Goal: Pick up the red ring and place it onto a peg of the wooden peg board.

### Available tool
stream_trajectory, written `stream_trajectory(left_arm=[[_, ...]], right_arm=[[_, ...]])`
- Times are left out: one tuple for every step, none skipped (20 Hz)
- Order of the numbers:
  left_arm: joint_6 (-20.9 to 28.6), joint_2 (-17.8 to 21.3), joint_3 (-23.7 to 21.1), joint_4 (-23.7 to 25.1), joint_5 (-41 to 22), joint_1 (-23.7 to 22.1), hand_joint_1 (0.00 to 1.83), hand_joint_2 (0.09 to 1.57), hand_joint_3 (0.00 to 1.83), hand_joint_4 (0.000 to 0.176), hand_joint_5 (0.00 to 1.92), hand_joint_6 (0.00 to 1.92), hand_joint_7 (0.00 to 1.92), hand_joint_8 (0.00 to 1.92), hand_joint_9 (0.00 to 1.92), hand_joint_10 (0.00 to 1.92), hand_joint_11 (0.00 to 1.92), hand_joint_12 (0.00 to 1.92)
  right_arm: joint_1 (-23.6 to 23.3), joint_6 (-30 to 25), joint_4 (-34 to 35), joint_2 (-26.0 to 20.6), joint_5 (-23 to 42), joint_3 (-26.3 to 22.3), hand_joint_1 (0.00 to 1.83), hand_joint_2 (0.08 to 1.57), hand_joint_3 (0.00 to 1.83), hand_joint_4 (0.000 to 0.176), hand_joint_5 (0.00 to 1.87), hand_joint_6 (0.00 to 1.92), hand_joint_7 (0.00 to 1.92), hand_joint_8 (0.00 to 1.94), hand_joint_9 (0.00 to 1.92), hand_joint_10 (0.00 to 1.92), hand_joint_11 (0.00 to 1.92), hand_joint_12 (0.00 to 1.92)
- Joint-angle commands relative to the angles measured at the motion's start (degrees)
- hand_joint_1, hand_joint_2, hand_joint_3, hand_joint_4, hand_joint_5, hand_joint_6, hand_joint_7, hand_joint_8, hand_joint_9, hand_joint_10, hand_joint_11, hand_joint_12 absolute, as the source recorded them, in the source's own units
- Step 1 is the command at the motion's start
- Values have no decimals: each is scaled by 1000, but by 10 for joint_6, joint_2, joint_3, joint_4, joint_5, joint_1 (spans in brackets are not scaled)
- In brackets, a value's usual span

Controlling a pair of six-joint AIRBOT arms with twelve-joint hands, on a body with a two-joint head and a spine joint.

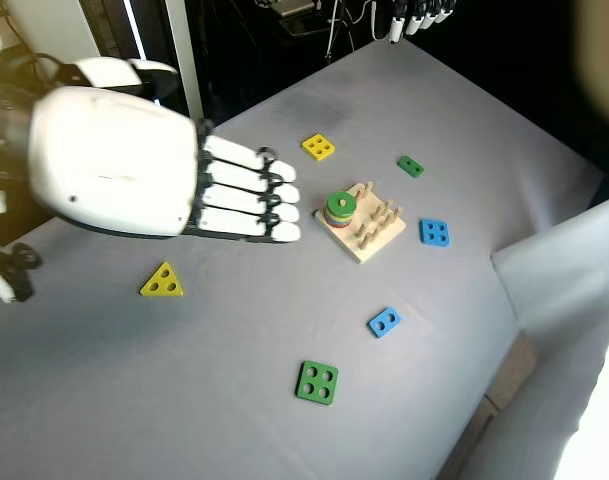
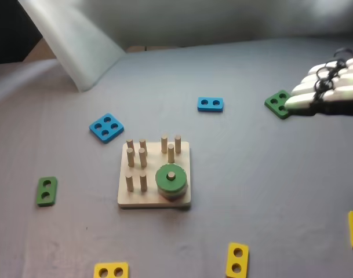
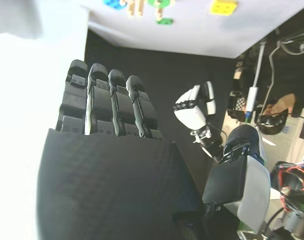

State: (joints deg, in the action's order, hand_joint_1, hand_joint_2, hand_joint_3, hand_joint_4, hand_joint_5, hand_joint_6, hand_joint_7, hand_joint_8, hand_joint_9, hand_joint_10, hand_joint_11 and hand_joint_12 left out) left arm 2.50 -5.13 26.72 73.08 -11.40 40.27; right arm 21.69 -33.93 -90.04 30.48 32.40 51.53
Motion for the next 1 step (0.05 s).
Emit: stream_trajectory(left_arm=[[-2, 0, 1, -3, -2, -4, 833, 1449, 0, 176, 1386, 1921, 1572, 1921, 1669, 1921, 1782, 1921]], right_arm=[[-10, -1, 34, -5, 2, -3, 0, 844, 24, 0, 23, 3, 0, 0, 0, 0, 0, 0]])
